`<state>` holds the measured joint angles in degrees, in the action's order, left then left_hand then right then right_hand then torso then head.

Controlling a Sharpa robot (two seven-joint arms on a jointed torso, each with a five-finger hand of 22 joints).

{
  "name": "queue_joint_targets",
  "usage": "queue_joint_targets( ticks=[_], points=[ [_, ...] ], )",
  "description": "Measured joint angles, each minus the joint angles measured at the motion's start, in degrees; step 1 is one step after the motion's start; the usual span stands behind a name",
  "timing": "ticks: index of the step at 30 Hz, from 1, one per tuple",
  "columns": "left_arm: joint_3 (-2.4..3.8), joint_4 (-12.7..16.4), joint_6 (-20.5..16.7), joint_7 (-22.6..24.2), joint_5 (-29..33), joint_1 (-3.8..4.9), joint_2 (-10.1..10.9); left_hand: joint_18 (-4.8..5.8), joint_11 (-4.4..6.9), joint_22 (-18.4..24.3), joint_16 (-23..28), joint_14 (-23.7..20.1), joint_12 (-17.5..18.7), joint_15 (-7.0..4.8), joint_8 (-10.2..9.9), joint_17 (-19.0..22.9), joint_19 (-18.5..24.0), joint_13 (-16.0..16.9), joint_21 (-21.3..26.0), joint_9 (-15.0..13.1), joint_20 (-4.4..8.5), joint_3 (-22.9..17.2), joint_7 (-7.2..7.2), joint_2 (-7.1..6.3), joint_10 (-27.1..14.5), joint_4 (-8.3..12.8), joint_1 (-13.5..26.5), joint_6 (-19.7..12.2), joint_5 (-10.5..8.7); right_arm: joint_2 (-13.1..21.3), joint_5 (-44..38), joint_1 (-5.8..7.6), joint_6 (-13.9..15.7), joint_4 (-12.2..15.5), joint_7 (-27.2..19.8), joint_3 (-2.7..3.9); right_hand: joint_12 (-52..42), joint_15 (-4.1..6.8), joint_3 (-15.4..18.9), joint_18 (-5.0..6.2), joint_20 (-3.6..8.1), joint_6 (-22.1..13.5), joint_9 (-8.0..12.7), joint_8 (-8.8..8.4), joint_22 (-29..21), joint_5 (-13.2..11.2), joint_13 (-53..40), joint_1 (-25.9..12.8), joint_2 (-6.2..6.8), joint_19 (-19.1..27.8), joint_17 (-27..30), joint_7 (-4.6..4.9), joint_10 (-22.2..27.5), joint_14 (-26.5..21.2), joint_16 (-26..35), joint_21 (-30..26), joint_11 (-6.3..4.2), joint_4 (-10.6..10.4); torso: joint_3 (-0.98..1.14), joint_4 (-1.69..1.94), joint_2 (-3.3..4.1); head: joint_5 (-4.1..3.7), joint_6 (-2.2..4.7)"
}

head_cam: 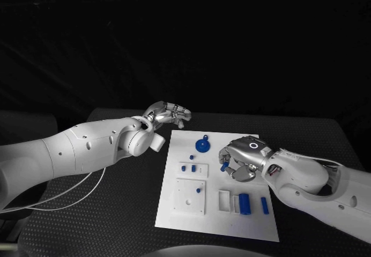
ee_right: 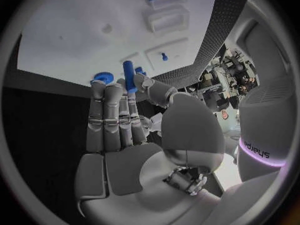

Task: Assemble the parts on the task board

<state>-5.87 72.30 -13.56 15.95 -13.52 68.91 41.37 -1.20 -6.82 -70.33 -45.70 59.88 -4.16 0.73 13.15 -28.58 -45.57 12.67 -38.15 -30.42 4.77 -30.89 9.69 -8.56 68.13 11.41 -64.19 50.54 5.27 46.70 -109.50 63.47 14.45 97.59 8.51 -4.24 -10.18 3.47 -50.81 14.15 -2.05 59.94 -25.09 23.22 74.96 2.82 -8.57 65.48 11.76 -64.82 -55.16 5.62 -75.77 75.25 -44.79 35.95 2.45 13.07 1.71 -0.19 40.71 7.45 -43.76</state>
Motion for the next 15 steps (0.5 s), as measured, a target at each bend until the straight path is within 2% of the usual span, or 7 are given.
queue_joint_targets(
  ticks=[5, 8, 15],
  points=[
    [0.00, 0.0, 0.0, 0.0, 0.0, 0.00, -0.2, 0.07, 0.00, 0.0, 0.0, 0.0, 0.0, 0.00, 0.0, 0.0, 0.0, 0.0, 0.0, 0.1, 0.00, 0.0, 0.00, 0.00, 0.0, 0.0, 0.0, 0.0, 0.00, -3.2, 1.0, -0.31, 1.1, 0.0, -0.5, -0.29, 0.0, -0.01, -0.1, 0.00, 0.13, 0.0, 0.0, -0.01, 0.0, -0.2, 0.0, 0.0, 0.00, -0.3, -0.1, 0.00, 0.0, 0.0, 0.0, 0.0, 0.00, 0.1, -0.01, 0.02, 0.02, 0.16, -0.05],
    [-0.01, 0.0, 0.0, 0.0, 0.0, 0.00, -0.3, 0.08, 0.00, 0.0, 0.2, 0.0, 0.0, 0.00, 0.0, 0.0, 0.0, 0.0, 0.0, 0.1, 0.00, 0.0, 0.00, 0.00, 0.0, 0.0, 0.0, 0.0, 0.00, -4.7, 1.4, -0.78, 1.7, 0.1, -0.9, -0.90, -0.2, -0.02, -0.1, -0.01, 0.14, 0.0, 0.0, -0.01, 0.0, -0.2, 0.0, 0.0, 0.00, -0.3, -0.1, 0.00, 0.0, 0.0, 0.0, 0.0, 0.00, 0.1, -0.02, 0.06, 0.02, 0.36, -0.18],
    [-0.01, -0.1, -0.1, 0.0, 0.0, 0.00, -0.6, -0.45, 0.01, 0.0, 0.2, 0.0, 0.0, 0.00, 0.0, -0.1, 0.0, 0.0, 0.0, 0.1, 0.00, 0.0, 0.00, 0.20, 0.0, 0.0, 0.2, 0.0, 0.00, -8.1, 1.9, -2.85, 2.5, -0.5, -1.7, -1.86, -0.2, -0.10, -0.1, -0.01, 0.12, 0.0, 0.0, 0.06, 0.0, -0.2, 0.0, 0.0, 0.00, -0.3, -0.1, 0.01, 0.0, 0.1, 0.0, 0.3, 0.00, 0.1, -0.09, 0.12, 0.02, 0.88, -0.24]
  ],
)
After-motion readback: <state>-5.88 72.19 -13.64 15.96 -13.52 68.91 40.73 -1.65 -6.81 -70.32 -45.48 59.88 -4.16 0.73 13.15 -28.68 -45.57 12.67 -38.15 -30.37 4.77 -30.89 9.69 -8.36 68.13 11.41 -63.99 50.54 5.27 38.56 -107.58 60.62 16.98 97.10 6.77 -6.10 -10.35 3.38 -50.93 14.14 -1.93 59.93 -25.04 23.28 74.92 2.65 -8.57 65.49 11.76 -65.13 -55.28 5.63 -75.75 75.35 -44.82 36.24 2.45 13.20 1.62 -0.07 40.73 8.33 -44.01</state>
